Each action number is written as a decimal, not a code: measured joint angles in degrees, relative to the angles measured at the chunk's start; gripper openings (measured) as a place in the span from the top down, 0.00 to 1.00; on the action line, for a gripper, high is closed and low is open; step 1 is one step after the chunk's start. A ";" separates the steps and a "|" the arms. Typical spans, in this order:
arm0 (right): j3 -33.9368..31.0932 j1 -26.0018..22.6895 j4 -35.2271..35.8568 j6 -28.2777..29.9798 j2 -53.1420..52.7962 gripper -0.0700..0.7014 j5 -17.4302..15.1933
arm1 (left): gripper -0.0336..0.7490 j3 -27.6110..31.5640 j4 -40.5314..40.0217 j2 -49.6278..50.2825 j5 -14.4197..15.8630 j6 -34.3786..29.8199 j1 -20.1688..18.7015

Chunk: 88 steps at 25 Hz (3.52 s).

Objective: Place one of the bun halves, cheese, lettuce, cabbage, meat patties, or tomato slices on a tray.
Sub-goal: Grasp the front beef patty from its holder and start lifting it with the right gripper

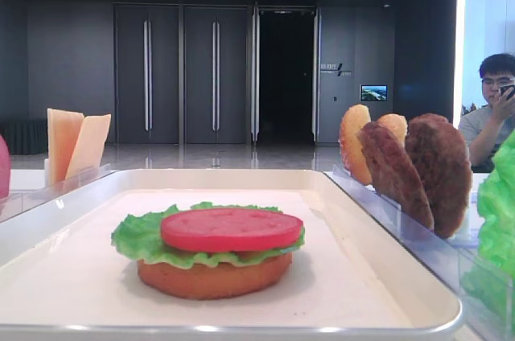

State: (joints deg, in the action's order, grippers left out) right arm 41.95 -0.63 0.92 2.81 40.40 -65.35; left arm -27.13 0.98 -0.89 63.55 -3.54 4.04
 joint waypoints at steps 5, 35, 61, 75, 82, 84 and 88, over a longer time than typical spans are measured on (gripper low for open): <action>6.79 0.00 0.42 0.69 12.07 0.46 -0.11 | 0.50 0.00 -0.11 0.00 0.00 0.20 0.00; 22.50 28.13 0.15 -16.67 33.00 0.45 -0.51 | 0.52 0.00 -0.17 0.00 0.00 0.24 0.00; 28.27 36.66 0.41 -26.15 48.48 0.37 8.67 | 0.52 0.00 -0.17 0.00 0.00 0.26 0.00; 28.27 36.66 1.73 -25.96 54.41 0.37 10.97 | 0.52 0.00 -0.17 0.00 0.00 0.26 0.00; 28.27 36.66 -0.16 -25.96 55.53 0.37 12.17 | 0.52 0.00 -0.17 0.00 0.00 0.31 0.00; 28.27 36.66 -0.24 -25.96 55.53 0.37 12.48 | 0.52 0.00 -0.17 0.00 0.00 0.31 0.00; 28.27 36.66 -0.24 -25.93 55.58 0.37 12.93 | 0.52 0.00 -0.17 0.00 0.00 0.31 0.00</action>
State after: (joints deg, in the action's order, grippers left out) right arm 70.22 36.02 0.68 -23.11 95.98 -52.43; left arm -27.13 0.81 -0.89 63.55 -3.23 4.04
